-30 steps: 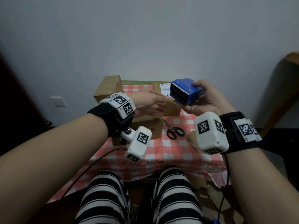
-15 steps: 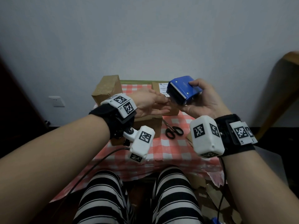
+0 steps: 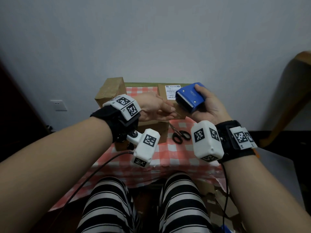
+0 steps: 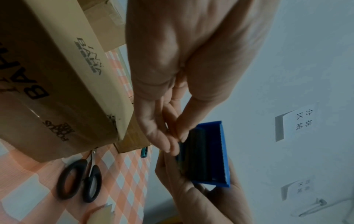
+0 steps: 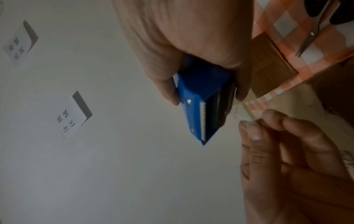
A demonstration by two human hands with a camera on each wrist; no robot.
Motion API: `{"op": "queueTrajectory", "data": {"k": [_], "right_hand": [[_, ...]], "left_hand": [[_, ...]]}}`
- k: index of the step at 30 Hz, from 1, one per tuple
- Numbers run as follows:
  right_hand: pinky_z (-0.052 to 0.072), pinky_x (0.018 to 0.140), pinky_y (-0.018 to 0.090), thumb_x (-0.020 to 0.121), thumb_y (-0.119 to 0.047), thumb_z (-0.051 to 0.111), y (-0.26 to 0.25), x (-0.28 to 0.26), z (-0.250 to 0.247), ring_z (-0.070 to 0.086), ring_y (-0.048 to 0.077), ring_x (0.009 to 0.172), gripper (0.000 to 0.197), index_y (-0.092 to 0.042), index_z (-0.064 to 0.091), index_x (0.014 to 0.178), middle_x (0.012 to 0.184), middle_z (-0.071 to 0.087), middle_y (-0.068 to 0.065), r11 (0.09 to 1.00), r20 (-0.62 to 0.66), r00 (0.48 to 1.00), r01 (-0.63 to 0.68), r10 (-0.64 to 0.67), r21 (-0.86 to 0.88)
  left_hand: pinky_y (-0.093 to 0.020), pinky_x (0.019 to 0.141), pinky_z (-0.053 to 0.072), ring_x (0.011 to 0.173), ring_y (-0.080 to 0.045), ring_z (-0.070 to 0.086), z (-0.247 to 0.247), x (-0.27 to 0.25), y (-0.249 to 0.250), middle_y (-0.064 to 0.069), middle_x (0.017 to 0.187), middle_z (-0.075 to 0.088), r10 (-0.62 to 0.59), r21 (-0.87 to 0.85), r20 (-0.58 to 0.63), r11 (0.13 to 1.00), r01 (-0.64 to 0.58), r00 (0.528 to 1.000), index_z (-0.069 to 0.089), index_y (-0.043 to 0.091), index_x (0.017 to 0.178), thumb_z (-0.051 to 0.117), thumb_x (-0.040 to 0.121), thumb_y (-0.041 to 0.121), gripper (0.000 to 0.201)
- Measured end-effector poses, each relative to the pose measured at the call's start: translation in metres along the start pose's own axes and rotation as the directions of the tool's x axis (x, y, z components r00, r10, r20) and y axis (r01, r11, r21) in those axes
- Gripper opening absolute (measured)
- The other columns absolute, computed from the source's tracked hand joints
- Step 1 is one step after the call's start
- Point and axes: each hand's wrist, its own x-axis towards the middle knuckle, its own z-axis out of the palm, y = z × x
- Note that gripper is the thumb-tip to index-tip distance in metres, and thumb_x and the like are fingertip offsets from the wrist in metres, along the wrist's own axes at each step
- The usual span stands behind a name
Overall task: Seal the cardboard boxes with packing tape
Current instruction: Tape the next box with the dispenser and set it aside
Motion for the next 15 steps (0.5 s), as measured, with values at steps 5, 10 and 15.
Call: {"op": "queueTrajectory", "data": {"k": [5, 10, 15], "right_hand": [[0.059, 0.062, 0.051, 0.088, -0.012, 0.07, 0.002, 0.008, -0.002, 0.07, 0.03, 0.085, 0.029, -0.005, 0.059, 0.114, 0.104, 0.071, 0.015, 0.996, 0.0, 0.999, 0.047, -0.047, 0.07], [0.057, 0.068, 0.06, 0.088, -0.011, 0.07, -0.002, 0.012, -0.004, 0.073, 0.031, 0.076, 0.026, -0.003, 0.06, 0.11, 0.088, 0.074, 0.015, 0.991, -0.002, 0.997, 0.071, -0.071, 0.112], [0.054, 0.085, 0.059, 0.084, -0.013, 0.074, 0.003, 0.015, -0.003, 0.068, 0.033, 0.107, 0.057, -0.007, 0.052, 0.135, 0.121, 0.068, 0.017, 0.991, -0.026, 0.993, 0.116, -0.114, 0.067]], "left_hand": [[-0.029, 0.064, 0.058, 0.055, -0.015, 0.067, -0.005, -0.006, 0.004, -0.012, 0.061, 0.064, -0.039, 0.073, 0.022, 0.997, 0.038, 0.999, 0.055, 0.0, 0.085, 0.054, 0.089, -0.012, 0.012], [-0.024, 0.058, 0.059, 0.056, -0.014, 0.066, -0.017, -0.011, 0.009, -0.011, 0.064, 0.063, -0.082, 0.154, 0.048, 0.985, 0.073, 0.996, 0.056, -0.001, 0.085, 0.055, 0.089, -0.009, 0.01], [-0.022, 0.056, 0.058, 0.059, -0.013, 0.065, -0.03, -0.013, 0.008, -0.009, 0.064, 0.064, -0.086, 0.201, -0.009, 0.976, 0.086, 0.996, 0.055, 0.002, 0.088, 0.052, 0.092, -0.008, 0.011]]}}
